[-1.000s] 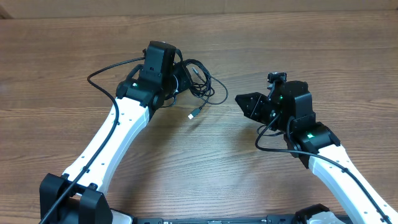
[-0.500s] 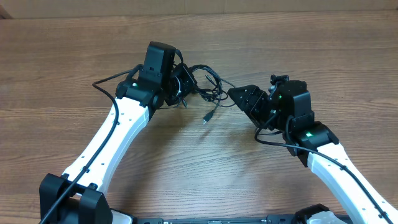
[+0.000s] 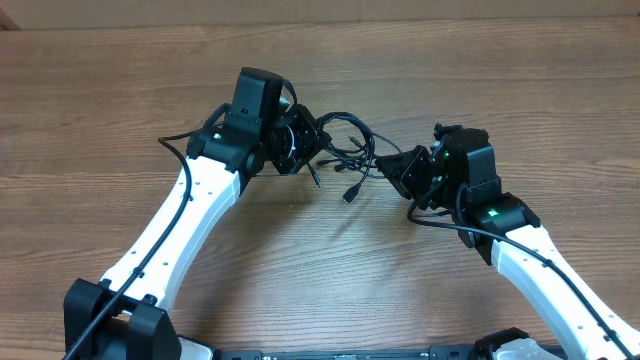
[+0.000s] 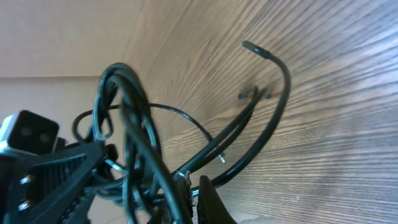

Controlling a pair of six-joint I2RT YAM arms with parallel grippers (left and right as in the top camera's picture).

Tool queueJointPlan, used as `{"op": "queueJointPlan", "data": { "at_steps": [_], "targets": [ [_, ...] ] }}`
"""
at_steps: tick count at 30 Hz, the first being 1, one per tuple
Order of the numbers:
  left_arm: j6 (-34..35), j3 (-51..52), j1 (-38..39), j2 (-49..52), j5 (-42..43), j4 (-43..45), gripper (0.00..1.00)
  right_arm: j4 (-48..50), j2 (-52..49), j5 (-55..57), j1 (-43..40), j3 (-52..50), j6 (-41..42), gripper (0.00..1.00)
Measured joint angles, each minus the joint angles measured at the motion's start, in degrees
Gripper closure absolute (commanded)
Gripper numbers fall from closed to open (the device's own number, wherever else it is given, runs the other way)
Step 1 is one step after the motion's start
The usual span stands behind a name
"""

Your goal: Untangle cables

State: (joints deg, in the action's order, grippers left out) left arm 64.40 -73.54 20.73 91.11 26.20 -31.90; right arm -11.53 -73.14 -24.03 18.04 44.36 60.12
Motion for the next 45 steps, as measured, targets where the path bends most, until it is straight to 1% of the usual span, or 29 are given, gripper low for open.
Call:
{"op": "queueJointPlan", "data": {
  "at_steps": [6,8,18,21,28,31,35,38,41,42,44,45],
  "targets": [
    [0.02,0.0,0.28,0.0,-6.21,-1.53,0.96,6.12,-0.15,-5.18,-0.02,0.0,-0.63,0.96],
    [0.02,0.0,0.26,0.0,-8.46,-2.12,0.96,8.68,-0.15,-8.59,-0.02,0.0,-0.98,0.96],
    [0.02,0.0,1.51,0.0,-11.82,-4.15,0.96,15.39,-0.42,-18.01,-0.02,-0.02,-1.64,0.96],
    [0.02,0.0,2.64,0.0,-13.94,-4.68,0.96,17.66,-0.42,-20.85,-0.02,-0.02,-1.66,0.96],
    [-0.04,0.0,4.46,0.0,-17.73,-5.84,0.96,17.94,-0.44,-23.19,-0.02,-0.02,-1.68,0.96],
    [-0.79,0.0,4.72,0.0,-20.79,-5.84,0.96,17.94,-0.44,-23.74,-0.02,-0.02,-1.68,0.96],
    [-2.23,0.0,4.79,0.0,-28.87,-7.23,0.96,17.97,-0.44,-24.2,-0.02,-0.02,-2.67,0.96],
    [-4.76,0.0,4.79,0.0,-34.1,-7.37,0.96,17.9,-0.44,-24.37,-0.02,-0.02,-3.48,0.96],
    [-7.3,0.0,4.79,0.0,-37.29,-7.37,0.96,17.86,-0.44,-24.63,-0.02,-0.02,-4.74,0.96],
    [-8.13,0.0,4.79,0.0,-38.07,-7.37,0.96,17.84,-0.44,-24.61,-0.02,-0.02,-5.03,0.9],
    [-10.01,0.0,4.79,0.0,-38.88,-7.37,0.96,16.52,-0.44,-24.37,-0.02,-0.02,-5.6,0.58],
    [-11.3,0.0,4.76,0.0,-39.12,-7.34,0.96,15.02,-0.44,-23.89,-0.02,0.0,-6.27,0.47]
  ]
}}
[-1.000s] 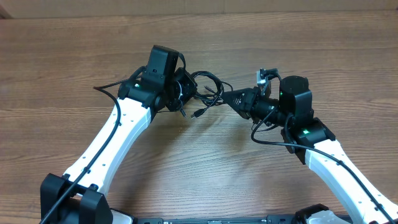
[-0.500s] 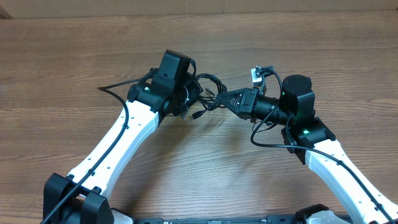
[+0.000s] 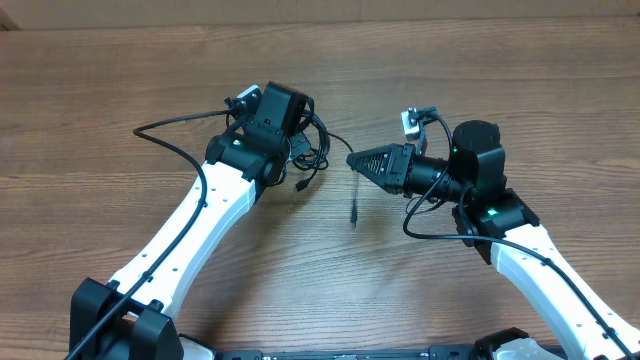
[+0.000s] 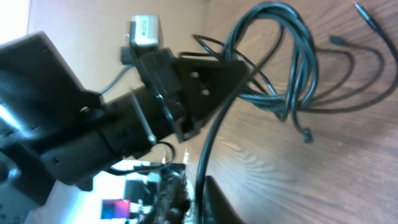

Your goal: Untangle cables

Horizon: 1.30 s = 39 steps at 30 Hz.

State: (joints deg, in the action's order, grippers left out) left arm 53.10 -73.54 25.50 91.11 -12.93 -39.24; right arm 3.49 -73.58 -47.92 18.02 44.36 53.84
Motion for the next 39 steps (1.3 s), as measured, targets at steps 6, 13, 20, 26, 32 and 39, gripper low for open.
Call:
{"op": "queueJointPlan", "data": {
  "at_steps": [6,13,20,26,32,39],
  "targets": [
    [-10.4,0.0,-0.13,0.0,2.38,-0.11,0.96,-6.12,0.0,4.9,0.0,-0.02,-3.1,0.1],
    [-22.43,0.0,-0.13,0.0,9.97,1.62,0.96,-7.04,0.0,8.15,0.0,-0.02,-5.77,0.06],
    [-38.99,0.0,-0.13,0.0,21.57,2.34,0.96,-7.08,0.0,8.94,0.0,-0.02,-9.81,0.06],
    [-48.85,0.0,-0.13,-0.76,26.67,1.81,0.96,-9.18,0.0,9.11,0.0,-0.02,-15.89,0.07],
    [-54.21,0.0,-0.13,-4.04,28.96,1.97,0.96,-10.43,0.0,9.22,-1.11,-0.02,-18.71,0.25],
    [-59.8,0.0,-0.13,-7.1,40.09,4.83,0.96,-10.47,0.0,7.74,-1.86,-0.02,-20.9,0.33]
  ]
}}
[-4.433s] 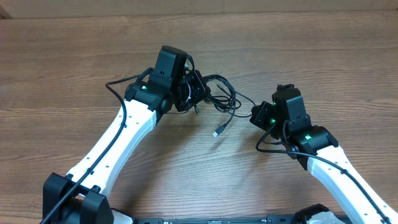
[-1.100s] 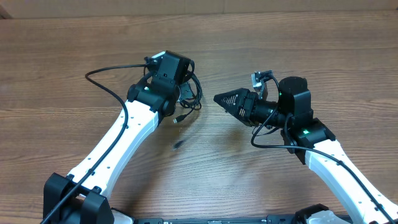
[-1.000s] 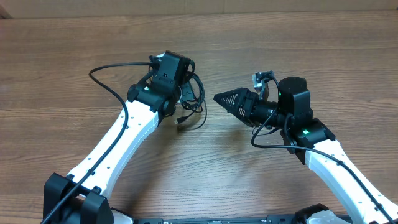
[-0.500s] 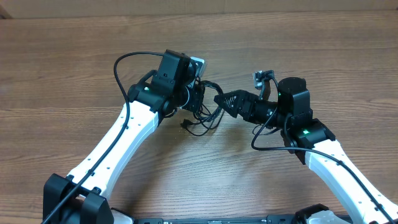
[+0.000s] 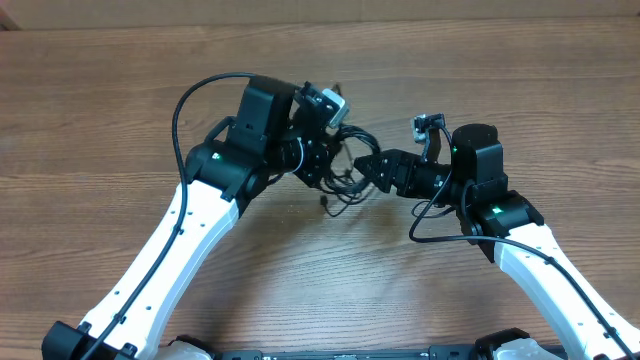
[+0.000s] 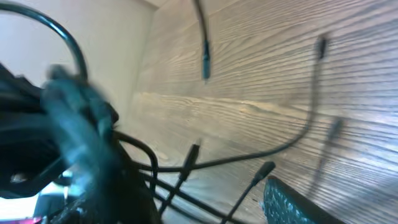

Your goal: Untangle cables

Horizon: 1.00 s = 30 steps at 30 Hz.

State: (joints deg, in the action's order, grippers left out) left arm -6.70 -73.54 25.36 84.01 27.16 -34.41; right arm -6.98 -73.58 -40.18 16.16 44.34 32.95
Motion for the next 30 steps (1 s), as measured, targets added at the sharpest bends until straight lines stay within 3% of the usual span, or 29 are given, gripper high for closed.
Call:
{"op": "queueJointPlan", "data": {
  "at_steps": [2,3,5,6,11,13,15,17,18,19,22,30],
  "targets": [
    [-1.11,0.0,0.0,0.0,3.06,-0.04,0.96,0.72,0.02,-1.79,0.0,0.0,-1.25,0.43],
    [-1.49,0.0,0.0,0.0,4.24,-0.07,0.96,1.44,0.0,-2.93,0.0,0.0,-2.08,0.67],
    [-2.27,0.0,0.0,0.0,5.81,-0.04,0.96,2.27,0.02,-4.61,0.0,0.0,-2.97,0.93],
    [-2.47,0.0,0.0,0.0,5.86,-0.07,0.96,2.38,0.02,-5.14,0.0,0.0,-3.23,0.96],
    [-2.47,0.0,0.09,0.0,2.91,-0.5,0.96,2.49,0.02,-6.99,0.07,0.0,-3.98,0.96],
    [-1.99,0.0,0.24,0.0,1.88,-0.55,0.87,2.51,0.02,-7.13,0.07,0.0,-4.11,0.96],
    [-0.74,0.0,0.44,0.0,0.17,-0.57,0.63,2.45,0.02,-7.15,0.11,0.0,-4.24,0.96],
    [1.44,0.0,0.33,0.0,-2.01,-0.57,0.27,2.19,0.02,-6.69,0.04,0.0,-4.22,0.96],
    [3.08,0.0,0.09,0.0,-3.65,-0.63,0.13,2.19,0.02,-6.19,0.0,0.0,-4.2,0.96],
    [4.09,0.0,-0.13,0.0,-4.61,-0.81,0.06,2.19,0.02,-5.9,0.0,0.0,-4.07,0.96],
    [8.11,0.0,-0.74,0.0,-7.34,-2.29,0.01,1.79,0.0,-4.28,0.0,0.0,-3.02,0.96],
    [18.47,0.0,-2.23,0.0,-11.17,-8.31,0.0,1.49,0.02,-1.07,0.0,0.0,-0.76,0.96]
  ]
}}
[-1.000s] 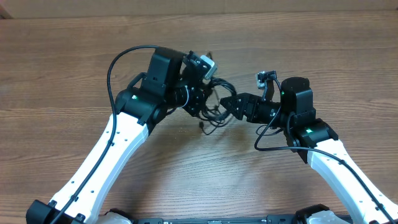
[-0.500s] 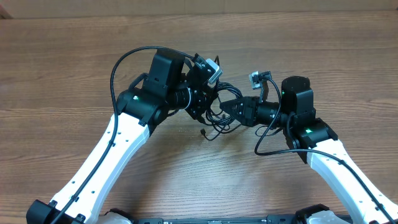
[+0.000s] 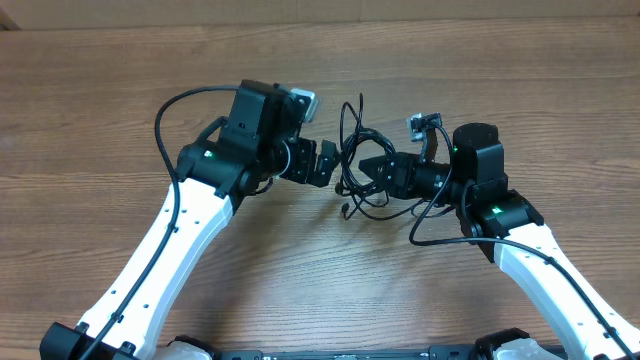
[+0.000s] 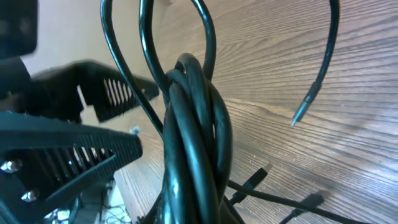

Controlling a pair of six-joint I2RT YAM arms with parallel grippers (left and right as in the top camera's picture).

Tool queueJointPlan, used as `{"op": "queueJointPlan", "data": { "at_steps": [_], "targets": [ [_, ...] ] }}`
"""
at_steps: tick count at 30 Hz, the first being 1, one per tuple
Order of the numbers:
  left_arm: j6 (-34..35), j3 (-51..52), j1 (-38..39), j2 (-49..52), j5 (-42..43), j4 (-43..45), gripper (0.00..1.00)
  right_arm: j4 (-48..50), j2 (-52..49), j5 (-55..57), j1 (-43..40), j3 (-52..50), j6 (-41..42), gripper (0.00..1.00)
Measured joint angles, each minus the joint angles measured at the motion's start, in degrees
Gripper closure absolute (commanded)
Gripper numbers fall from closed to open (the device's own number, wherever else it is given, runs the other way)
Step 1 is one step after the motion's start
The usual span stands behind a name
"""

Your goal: Untangle cables

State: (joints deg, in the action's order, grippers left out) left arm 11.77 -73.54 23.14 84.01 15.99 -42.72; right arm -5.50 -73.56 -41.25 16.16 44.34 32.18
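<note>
A tangle of black cables hangs between the two arms above the wooden table. In the right wrist view it is a thick twisted bundle filling the centre, with loops rising from it. My right gripper is shut on the bundle's right side; its jaws are hidden behind the cables in the right wrist view. My left gripper stands open just left of the tangle, and its ridged fingers are apart from the cables. Loose ends dangle: a plug and a thin tip.
The wooden table runs to a far edge at the top. The left arm's own lead loops out to the left. The right arm's lead hangs beneath its wrist.
My left gripper was buried in the tangle; now it is open and a little to the left, free of the cables. The bundle stays with my right gripper, its loops standing higher.
First both grippers met at the tangle in the middle. Then the left held the bundle off to the left while the right held one cable pulled away. Then the two were together again at the tangle. Now the right holds the bundle and the left is open.
</note>
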Motion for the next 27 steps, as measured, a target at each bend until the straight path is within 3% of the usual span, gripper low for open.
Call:
{"op": "queueJointPlan", "data": {
  "at_steps": [13,19,22,27],
  "targets": [
    [2.34,0.0,-0.04,0.0,2.29,-1.2,0.01,0.55,0.0,0.92,0.0,0.0,3.06,0.96],
    [2.95,0.0,-0.04,0.0,2.47,-1.01,0.13,4.07,0.0,-2.12,-0.02,0.0,3.8,0.96],
    [2.91,0.0,-0.04,0.0,2.89,-1.01,0.27,4.22,-0.02,-2.91,0.0,0.0,3.82,0.96],
    [-0.28,0.0,-0.02,0.0,8.0,-0.11,0.21,6.01,-0.02,-4.63,0.0,0.0,3.82,0.96]
  ]
}}
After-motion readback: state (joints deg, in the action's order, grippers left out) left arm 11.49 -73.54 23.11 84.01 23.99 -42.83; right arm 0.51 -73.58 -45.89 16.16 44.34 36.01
